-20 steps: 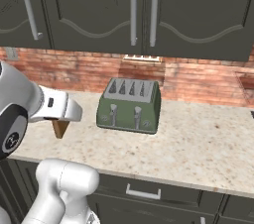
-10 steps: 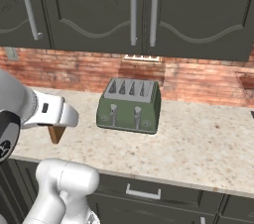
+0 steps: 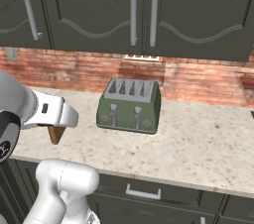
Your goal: Start the toaster. Once the lever pops up, take the bread to the plate on the dining counter.
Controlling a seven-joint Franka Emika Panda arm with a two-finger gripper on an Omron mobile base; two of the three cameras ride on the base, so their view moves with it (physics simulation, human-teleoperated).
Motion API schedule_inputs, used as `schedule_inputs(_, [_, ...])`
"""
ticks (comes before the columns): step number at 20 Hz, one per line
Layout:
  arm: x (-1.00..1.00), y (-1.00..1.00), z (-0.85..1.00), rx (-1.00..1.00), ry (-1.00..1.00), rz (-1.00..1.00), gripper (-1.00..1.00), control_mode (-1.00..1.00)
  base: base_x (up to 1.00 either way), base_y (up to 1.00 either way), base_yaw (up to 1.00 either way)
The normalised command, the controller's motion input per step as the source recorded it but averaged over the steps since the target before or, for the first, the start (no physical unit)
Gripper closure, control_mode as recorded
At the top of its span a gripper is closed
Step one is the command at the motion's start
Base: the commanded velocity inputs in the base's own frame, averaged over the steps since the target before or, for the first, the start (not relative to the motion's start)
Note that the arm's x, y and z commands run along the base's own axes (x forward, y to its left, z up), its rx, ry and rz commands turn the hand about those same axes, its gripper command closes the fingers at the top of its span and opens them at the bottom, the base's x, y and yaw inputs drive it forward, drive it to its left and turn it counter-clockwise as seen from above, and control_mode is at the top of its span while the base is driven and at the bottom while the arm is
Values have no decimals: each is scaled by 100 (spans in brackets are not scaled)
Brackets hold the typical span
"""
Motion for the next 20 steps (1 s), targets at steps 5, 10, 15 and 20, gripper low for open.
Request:
schedule_inputs(5, [0,0,0,0,0,-1,100,-100,0,0,0])
schedule_inputs(10, [0,-1,0,0,0,-6,100,-100,0,0,0])
schedule_inputs(15, [0,-8,0,0,0,-12,100,-100,0,0,0])
schedule_inputs(20, [0,-15,0,0,0,-8,100,-100,0,0,0])
